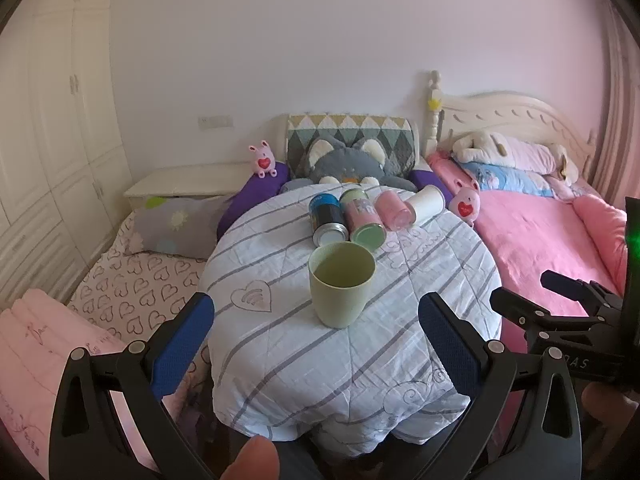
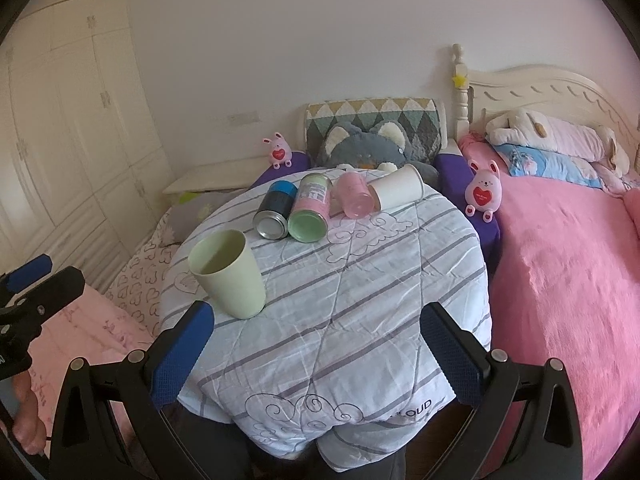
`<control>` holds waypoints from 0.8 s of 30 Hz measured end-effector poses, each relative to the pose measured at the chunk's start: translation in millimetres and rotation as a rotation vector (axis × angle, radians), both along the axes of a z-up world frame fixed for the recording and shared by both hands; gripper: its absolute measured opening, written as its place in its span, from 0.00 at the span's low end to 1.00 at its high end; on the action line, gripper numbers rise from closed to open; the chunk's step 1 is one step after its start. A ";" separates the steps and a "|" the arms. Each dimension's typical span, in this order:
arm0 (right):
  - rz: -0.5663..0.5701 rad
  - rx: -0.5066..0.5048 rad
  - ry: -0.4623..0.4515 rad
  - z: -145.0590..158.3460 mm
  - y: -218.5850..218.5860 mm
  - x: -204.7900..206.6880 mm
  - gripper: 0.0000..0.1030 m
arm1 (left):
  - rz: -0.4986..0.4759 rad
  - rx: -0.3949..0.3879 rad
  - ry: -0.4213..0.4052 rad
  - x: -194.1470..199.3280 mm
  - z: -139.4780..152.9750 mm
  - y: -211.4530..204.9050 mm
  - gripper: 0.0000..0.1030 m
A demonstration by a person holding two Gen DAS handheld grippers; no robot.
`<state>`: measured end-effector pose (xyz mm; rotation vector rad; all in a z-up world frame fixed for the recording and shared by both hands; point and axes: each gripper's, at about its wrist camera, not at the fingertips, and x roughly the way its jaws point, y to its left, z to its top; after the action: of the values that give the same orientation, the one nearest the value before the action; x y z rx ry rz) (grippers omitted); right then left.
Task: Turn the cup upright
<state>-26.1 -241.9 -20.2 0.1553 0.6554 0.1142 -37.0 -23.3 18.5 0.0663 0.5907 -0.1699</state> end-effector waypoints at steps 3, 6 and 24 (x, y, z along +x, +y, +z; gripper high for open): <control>0.000 -0.003 0.001 -0.5 0.2 -0.3 1.00 | 0.003 0.002 0.009 0.9 -0.9 -0.6 1.00; 0.003 -0.004 0.001 -1.3 0.8 -0.9 1.00 | 0.008 0.002 0.021 3.9 -2.2 0.4 1.00; 0.026 -0.012 -0.001 -0.1 10.4 0.0 1.00 | 0.014 0.005 0.049 7.7 -6.9 3.1 1.00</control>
<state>-26.1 -231.5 -20.3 0.1352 0.6576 0.1354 -29.4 -20.2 11.6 0.0631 0.6405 -0.1566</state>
